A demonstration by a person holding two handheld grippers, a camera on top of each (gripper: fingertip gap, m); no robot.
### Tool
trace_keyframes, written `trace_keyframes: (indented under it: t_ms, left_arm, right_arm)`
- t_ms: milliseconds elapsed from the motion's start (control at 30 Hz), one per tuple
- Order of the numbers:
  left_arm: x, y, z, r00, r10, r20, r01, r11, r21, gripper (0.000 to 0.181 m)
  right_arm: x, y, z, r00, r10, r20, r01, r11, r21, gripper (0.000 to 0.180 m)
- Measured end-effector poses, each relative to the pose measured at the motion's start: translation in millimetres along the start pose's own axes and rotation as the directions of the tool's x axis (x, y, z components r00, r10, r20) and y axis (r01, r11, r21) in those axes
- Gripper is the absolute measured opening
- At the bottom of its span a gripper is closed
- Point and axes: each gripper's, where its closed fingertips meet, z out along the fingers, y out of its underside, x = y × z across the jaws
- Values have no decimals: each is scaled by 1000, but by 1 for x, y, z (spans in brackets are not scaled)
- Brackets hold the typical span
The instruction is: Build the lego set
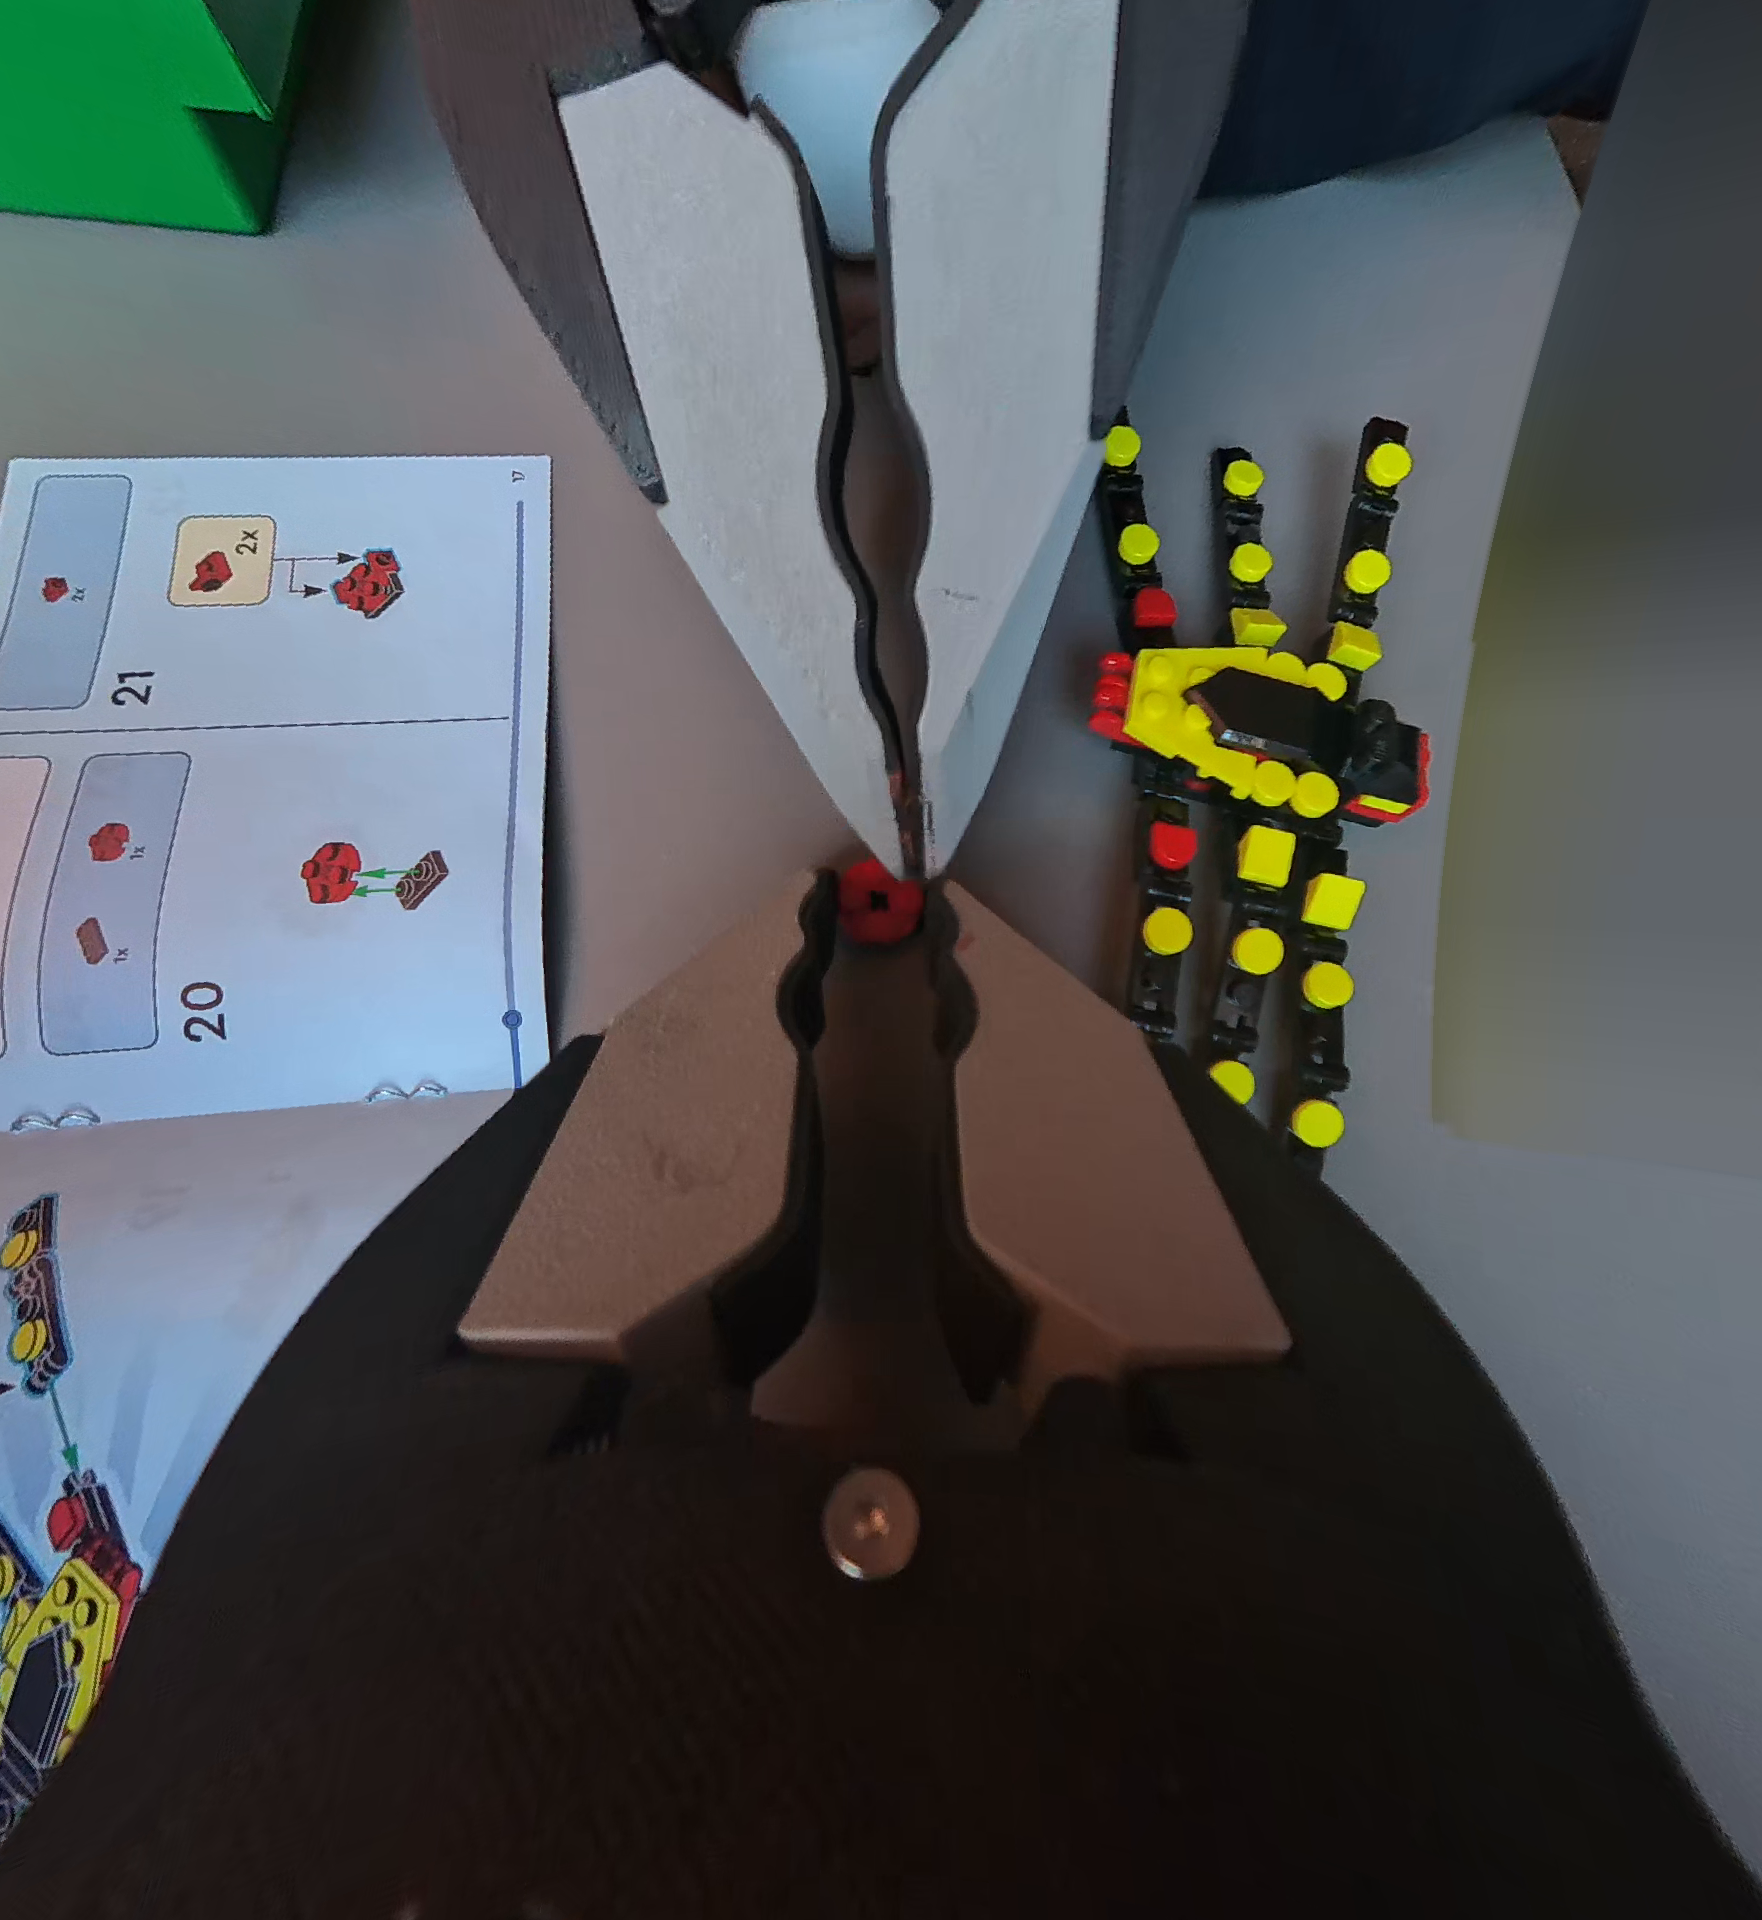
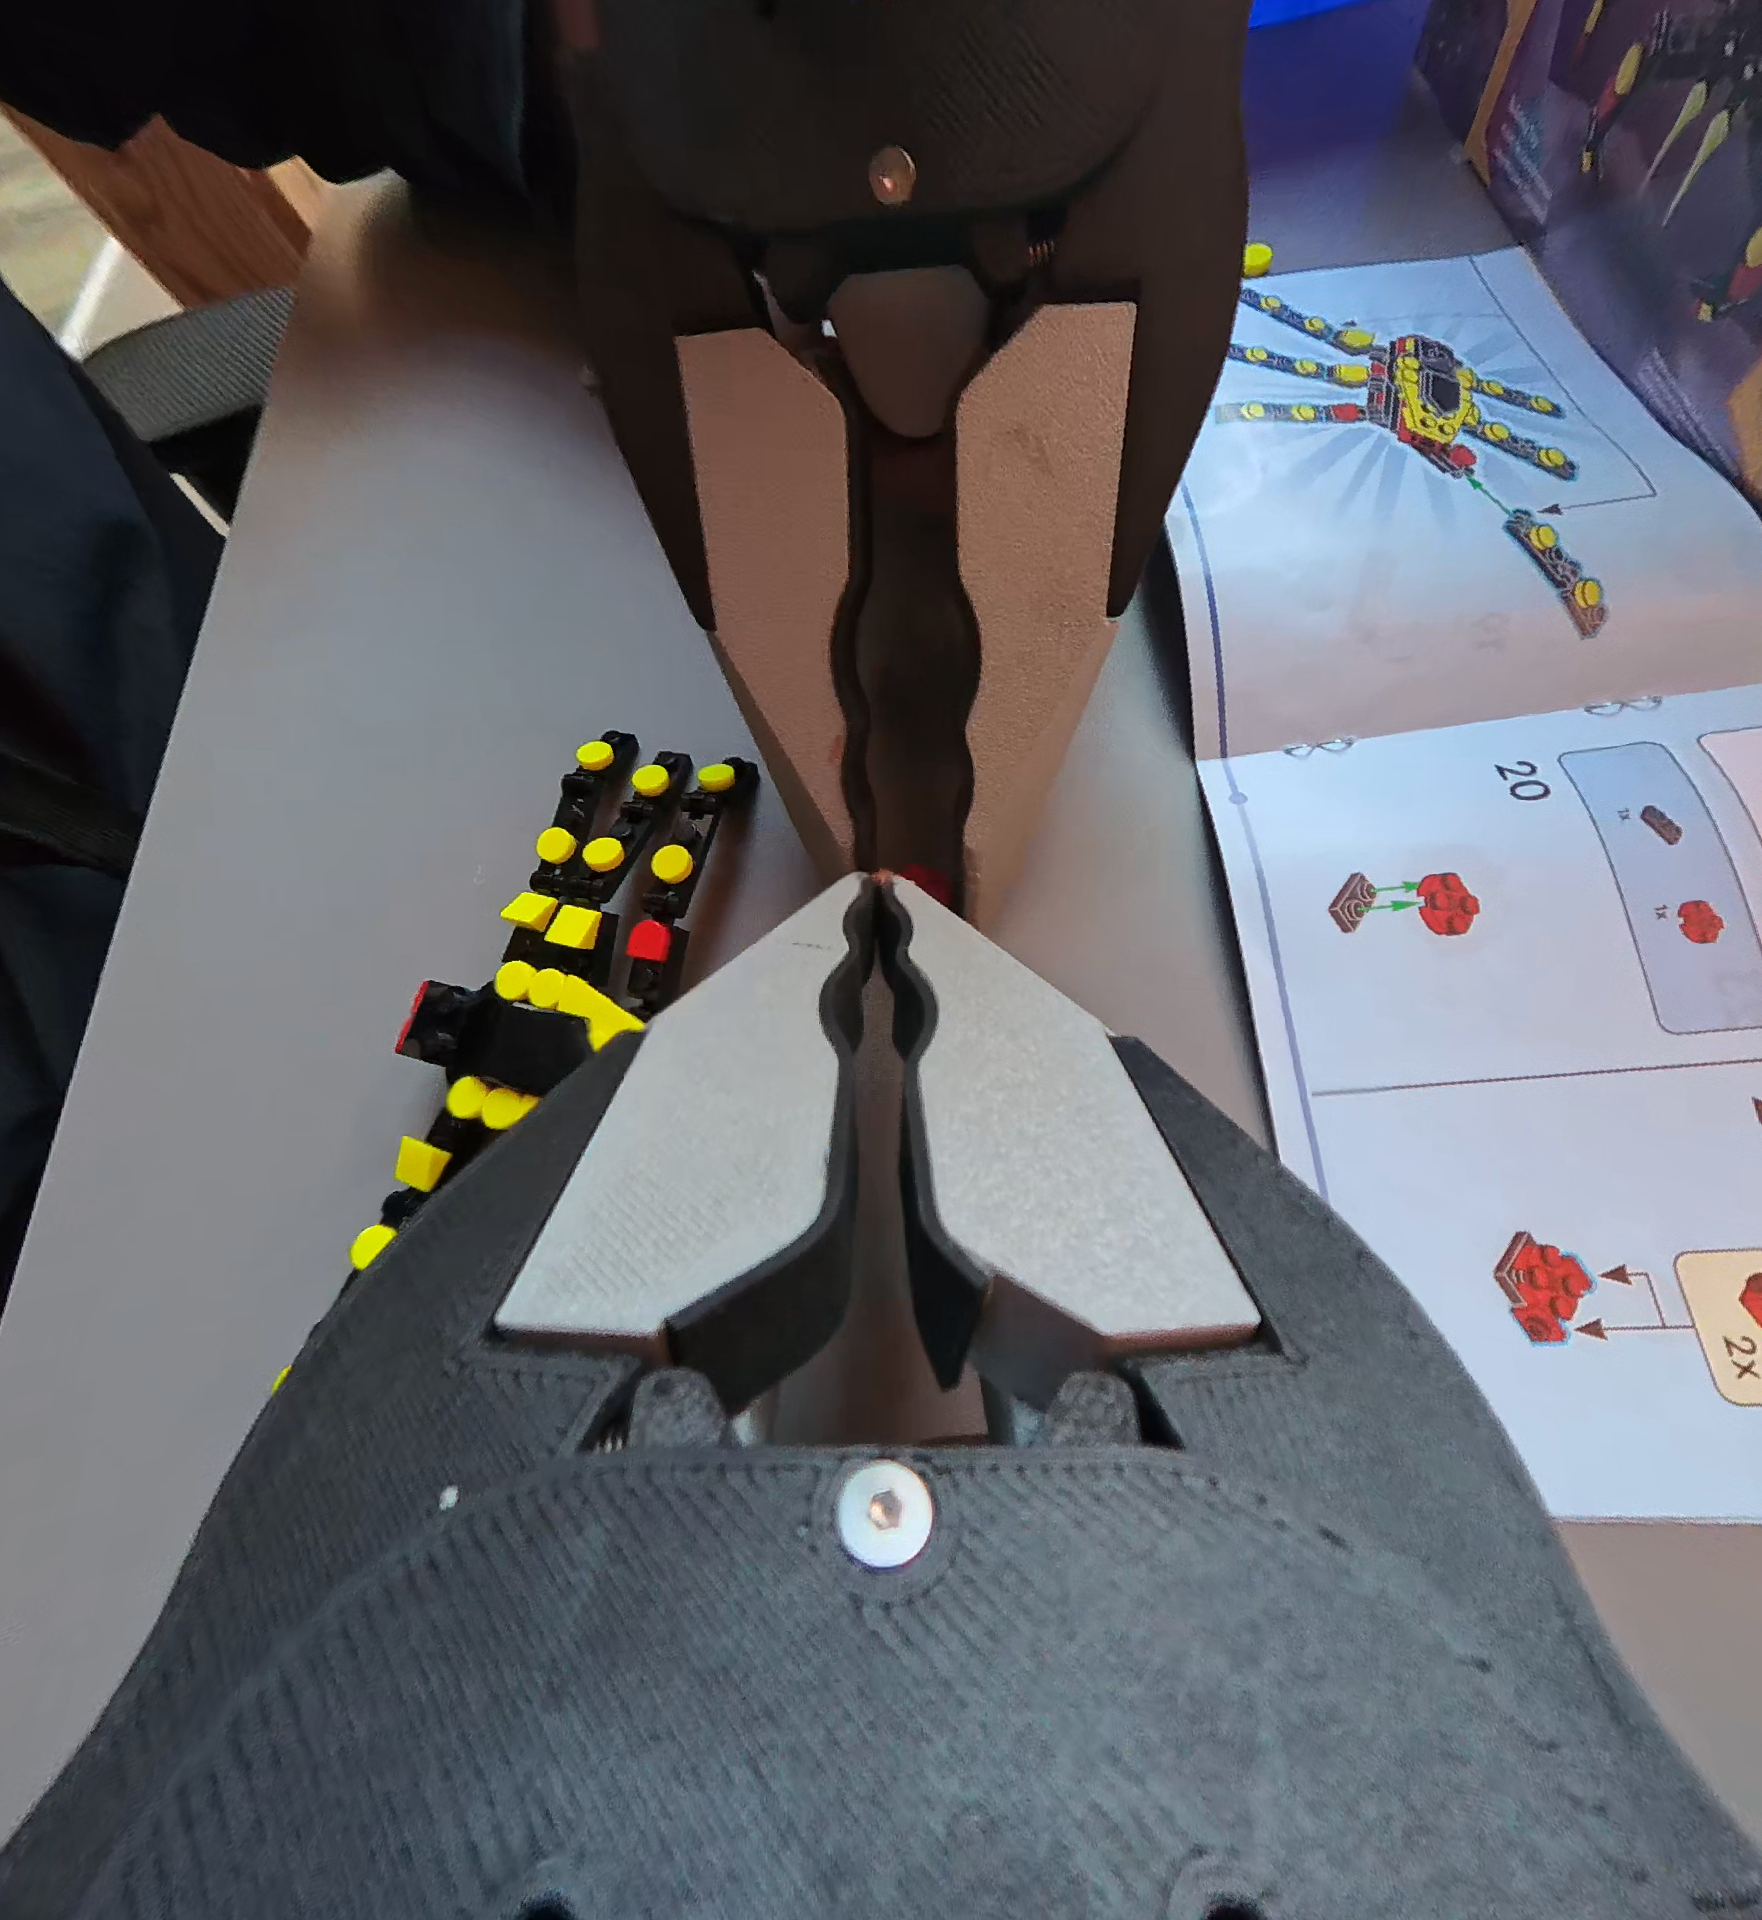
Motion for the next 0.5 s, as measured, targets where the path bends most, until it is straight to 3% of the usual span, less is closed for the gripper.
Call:
trace_keyframes:
  t_ms: [167, 267, 400, 500]
  left_arm:
    - [0, -1, -1, 998, -44, -41, 44, 999, 2, 14]
    - [0, -1, 0, 997, -51, -58, 51, 999, 0, 14]
    - [1, -1, -1, 995, -59, -74, 59, 998, -1, 14]
    - [1, -1, -2, 993, -75, -92, 75, 997, -1, 14]
  right_arm:
    - [-2, -2, -8, 996, -90, -23, 91, 996, 15, 0]
    - [4, 3, -13, 968, -222, -119, 220, 975, -29, 0]
    - [5, -1, -13, 838, -473, -271, 463, 880, -104, 0]
    - [1, -1, -9, 728, -612, -310, 584, 790, -187, 0]
